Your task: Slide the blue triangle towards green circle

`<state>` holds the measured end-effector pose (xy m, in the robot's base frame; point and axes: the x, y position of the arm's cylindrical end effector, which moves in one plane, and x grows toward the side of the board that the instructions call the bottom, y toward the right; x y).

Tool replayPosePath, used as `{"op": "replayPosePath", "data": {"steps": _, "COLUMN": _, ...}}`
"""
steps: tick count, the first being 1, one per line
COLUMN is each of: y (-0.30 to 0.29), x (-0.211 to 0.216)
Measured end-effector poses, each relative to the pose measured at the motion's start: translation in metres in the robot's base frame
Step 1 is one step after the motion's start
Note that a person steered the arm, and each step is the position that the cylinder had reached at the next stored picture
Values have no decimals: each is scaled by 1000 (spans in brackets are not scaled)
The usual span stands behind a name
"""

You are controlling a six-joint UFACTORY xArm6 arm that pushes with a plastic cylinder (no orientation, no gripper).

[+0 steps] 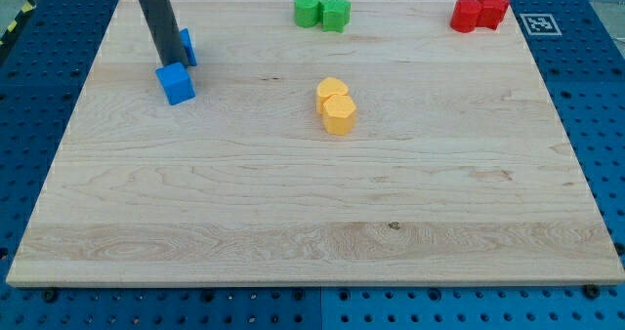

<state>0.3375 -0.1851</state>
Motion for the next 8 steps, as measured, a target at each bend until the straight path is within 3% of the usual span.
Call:
{"op": "replayPosePath", "data": {"steps": 6, "y": -17, "x": -57}}
{"op": "replayPosePath", "data": {"steps": 8, "y": 7, "x": -63}}
